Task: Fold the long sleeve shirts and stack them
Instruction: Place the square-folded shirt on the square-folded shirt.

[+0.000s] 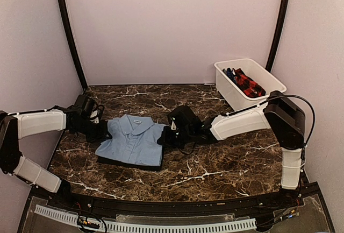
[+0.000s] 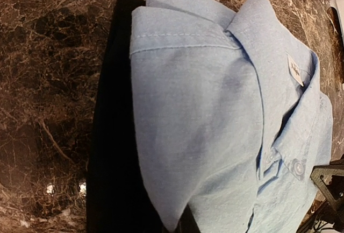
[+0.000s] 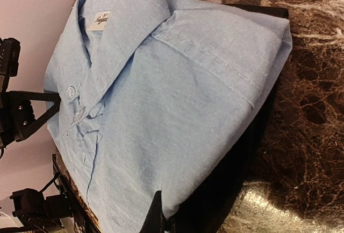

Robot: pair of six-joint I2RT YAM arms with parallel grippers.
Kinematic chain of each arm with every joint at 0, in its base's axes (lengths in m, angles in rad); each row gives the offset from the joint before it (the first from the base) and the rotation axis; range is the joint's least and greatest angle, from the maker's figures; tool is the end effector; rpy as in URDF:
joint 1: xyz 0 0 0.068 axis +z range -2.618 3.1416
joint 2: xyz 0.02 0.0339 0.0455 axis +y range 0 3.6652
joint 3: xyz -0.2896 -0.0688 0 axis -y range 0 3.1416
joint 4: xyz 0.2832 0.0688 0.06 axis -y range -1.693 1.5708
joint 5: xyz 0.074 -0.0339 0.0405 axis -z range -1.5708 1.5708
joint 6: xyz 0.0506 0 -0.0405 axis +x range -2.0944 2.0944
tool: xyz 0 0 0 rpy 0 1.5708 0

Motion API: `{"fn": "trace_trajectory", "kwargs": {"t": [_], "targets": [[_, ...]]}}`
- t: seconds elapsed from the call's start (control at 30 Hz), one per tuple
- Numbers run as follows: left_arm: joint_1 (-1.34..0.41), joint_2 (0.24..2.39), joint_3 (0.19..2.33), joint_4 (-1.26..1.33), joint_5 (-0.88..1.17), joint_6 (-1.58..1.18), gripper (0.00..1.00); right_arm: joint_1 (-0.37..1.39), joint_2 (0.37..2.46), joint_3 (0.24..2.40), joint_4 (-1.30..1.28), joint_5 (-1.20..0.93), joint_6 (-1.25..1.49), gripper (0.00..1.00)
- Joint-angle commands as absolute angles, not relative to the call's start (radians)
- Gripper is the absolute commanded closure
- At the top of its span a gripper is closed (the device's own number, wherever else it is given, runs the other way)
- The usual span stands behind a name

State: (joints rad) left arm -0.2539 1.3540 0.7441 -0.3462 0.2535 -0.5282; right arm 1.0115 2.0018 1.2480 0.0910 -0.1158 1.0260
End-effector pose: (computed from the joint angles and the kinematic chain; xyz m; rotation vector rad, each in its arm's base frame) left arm 0.2825 -0.0864 0.1828 -0.2512 2.5891 -0.6207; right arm 0.2532 0.4155 0.1501 -0.0532 2.5284 1.1272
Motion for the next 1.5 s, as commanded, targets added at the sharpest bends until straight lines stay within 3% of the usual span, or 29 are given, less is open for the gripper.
{"fn": "trace_trajectory", "kwargs": {"t": [0.0,0.07,0.27,0.4,0.73,0.93,0.97,1.1,1.47], "targets": [[-0.247,1.355,0.722,-0.303,0.238,-0.549,0.99,1.006,2.021,1.239,0.107,-0.112,1.003,1.0],[-0.247,1.364,0.72,-0.308,0.209,-0.551,0.96,1.001,2.029,1.241,0.096,-0.109,0.997,1.0],[-0.229,1.357,0.71,-0.311,0.126,-0.57,0.65,0.992,1.995,1.194,0.094,-0.079,0.984,0.66],[-0.207,1.355,0.709,-0.302,0.115,-0.577,0.6,0.983,1.971,1.164,0.084,-0.067,0.969,0.56],[-0.2,1.346,0.769,-0.318,0.113,-0.559,0.49,0.973,1.881,1.128,0.035,-0.005,0.909,0.46],[-0.27,1.312,0.836,-0.349,0.071,-0.571,0.36,0.968,1.739,1.109,-0.038,0.108,0.829,0.23],[-0.296,1.311,0.845,-0.353,0.065,-0.576,0.27,0.966,1.715,1.106,-0.049,0.124,0.817,0.19],[-0.405,1.327,0.922,-0.369,0.031,-0.604,0.22,0.963,1.616,1.078,-0.07,0.182,0.788,0.03],[-0.723,1.557,1.114,-0.33,0.033,-0.698,0.15,0.949,1.356,0.986,-0.12,0.328,0.748,0.01]]}}
